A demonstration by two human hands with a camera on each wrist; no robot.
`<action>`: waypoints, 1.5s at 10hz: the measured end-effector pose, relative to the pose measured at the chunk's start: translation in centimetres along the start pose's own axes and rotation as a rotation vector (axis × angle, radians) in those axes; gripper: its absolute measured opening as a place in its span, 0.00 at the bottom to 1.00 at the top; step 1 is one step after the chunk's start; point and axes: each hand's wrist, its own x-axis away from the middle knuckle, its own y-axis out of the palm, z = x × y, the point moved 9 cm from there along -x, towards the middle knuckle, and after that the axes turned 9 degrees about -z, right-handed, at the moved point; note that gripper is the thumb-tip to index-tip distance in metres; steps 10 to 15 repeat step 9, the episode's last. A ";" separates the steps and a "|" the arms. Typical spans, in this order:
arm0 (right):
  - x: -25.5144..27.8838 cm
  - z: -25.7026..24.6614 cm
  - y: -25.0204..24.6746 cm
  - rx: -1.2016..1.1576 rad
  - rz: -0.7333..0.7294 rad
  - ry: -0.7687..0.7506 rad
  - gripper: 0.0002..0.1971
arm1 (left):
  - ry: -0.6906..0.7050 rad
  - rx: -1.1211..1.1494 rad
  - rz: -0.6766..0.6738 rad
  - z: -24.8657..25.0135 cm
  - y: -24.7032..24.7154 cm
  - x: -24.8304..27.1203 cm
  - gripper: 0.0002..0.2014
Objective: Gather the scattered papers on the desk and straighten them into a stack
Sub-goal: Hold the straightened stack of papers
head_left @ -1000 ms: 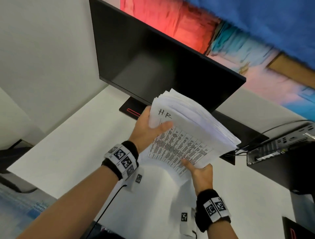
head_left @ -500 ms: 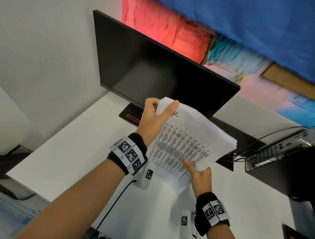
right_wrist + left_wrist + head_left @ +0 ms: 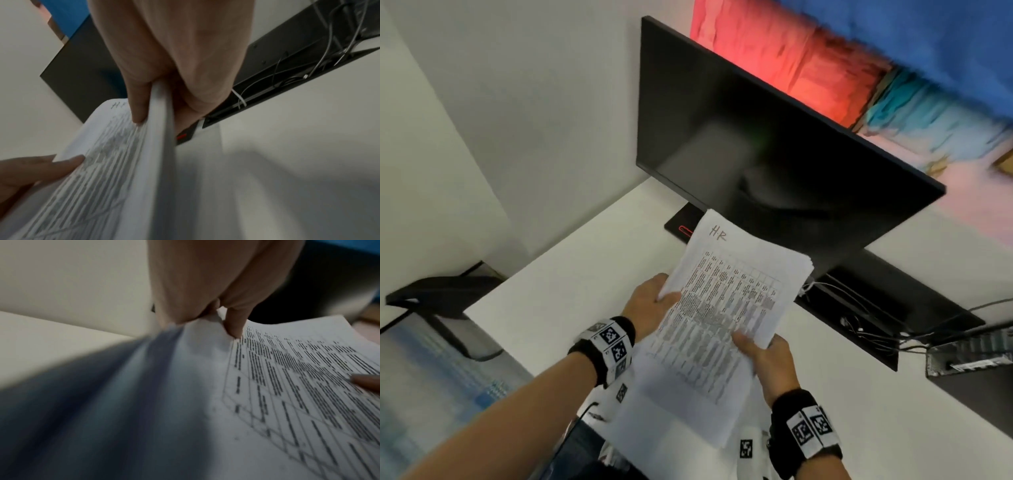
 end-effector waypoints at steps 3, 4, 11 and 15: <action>-0.4 8.1 1.0 0.078 -0.014 0.268 0.05 | -0.332 -0.478 0.171 -9.9 -14.3 -0.3 0.17; 0.2 9.2 -0.5 0.108 0.024 0.286 0.06 | -0.366 -0.590 0.233 -9.3 -17.5 -1.6 0.19; 3.7 8.5 -3.2 0.161 0.065 0.324 0.05 | -0.359 -0.910 0.381 -5.4 -20.0 -5.7 0.24; 3.7 8.5 -3.2 0.161 0.065 0.324 0.05 | -0.359 -0.910 0.381 -5.4 -20.0 -5.7 0.24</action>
